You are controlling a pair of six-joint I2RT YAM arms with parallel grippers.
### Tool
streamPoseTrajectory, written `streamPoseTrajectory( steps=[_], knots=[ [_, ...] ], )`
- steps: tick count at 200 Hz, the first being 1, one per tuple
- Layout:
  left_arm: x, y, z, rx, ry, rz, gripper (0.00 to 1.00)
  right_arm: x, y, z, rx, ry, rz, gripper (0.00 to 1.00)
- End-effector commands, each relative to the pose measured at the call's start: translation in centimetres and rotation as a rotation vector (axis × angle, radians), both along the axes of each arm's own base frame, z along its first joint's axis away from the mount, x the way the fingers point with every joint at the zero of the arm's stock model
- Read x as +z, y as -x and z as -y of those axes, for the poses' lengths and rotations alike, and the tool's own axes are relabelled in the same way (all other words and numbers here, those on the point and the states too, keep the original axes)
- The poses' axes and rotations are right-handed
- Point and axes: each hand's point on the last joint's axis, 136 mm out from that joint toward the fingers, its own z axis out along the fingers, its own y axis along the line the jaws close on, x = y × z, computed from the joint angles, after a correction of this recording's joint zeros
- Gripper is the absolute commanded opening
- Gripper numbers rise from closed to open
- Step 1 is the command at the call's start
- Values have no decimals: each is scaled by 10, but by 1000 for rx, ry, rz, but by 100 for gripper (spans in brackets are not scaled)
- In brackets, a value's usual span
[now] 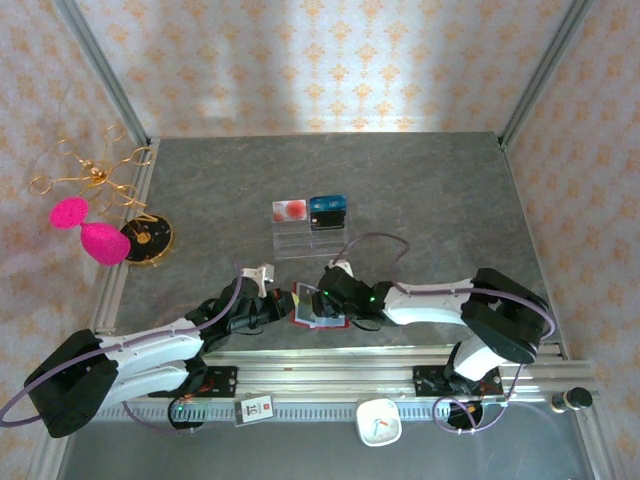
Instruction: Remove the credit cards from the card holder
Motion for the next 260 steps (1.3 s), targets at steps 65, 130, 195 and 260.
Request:
streamPoseTrajectory(
  steps=[65,130,195,260],
  knots=[
    [-14,-1,-13,51,-59,-21,0,-23,-4,83,-246,235,34,58],
    [2,-8,-36,135,-134,41,40,-18,-5,102,-299,253,50,58],
    [22,-15,0,17,-121,113,38,20,-15,129,-380,214,139,49],
    [6,-23,-8,26,-230,125,11,99,5,-2,47,-353,56,25]
  ],
)
